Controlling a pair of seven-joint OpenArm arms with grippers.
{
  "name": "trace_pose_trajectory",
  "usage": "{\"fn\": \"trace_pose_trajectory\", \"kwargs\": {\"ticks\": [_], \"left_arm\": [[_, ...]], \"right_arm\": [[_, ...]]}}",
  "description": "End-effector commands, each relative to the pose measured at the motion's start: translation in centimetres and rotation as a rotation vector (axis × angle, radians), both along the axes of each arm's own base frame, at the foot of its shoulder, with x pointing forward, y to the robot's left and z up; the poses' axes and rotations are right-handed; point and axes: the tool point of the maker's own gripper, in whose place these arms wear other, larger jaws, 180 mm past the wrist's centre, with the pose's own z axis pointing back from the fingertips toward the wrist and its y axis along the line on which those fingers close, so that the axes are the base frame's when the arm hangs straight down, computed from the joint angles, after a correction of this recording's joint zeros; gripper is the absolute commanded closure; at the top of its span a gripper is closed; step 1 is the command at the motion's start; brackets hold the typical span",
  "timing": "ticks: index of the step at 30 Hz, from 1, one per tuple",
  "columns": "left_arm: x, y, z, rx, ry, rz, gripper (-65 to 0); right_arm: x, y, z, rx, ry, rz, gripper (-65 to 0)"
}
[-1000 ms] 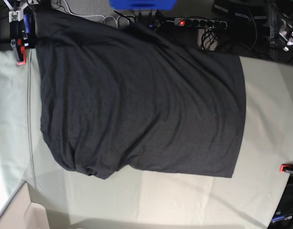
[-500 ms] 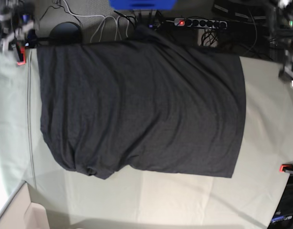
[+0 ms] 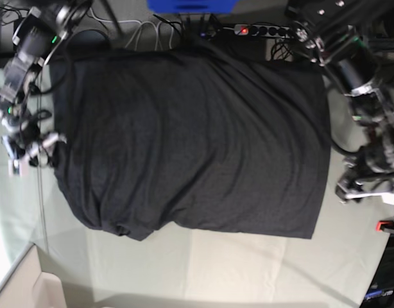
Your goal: Layout the t-shirt on the table in an organized manner, then fold the t-shirt properly
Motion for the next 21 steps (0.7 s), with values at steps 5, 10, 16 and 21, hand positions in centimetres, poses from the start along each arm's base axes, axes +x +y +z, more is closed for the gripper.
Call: {"fn": "trace_pose_trajectory", "kwargs": {"ticks": [5, 10, 16, 21], "left_arm": [[4.0, 0.2, -0.3, 0.238, -0.121, -0.044, -29.4], [4.6, 1.0, -2.5, 0.33, -0.149, -0.032, -29.4], [4.0, 1.7, -5.7, 0.31, -0.069, -0.013, -29.4], [4.1, 1.8, -6.5, 0.307, -0.048, -0.012, -29.4]], "right_arm": [[5.4, -1.0, 1.1, 0.034, -0.016, 0.048, -35.8], [7.8, -0.6, 0.4, 0.119, 0.027, 0.054, -35.8], [8.6, 0.9, 0.0, 0.158, 0.038, 0.069, -35.6], [8.5, 2.7, -0.9, 0.151, 0.068, 0.12, -34.2]]}}
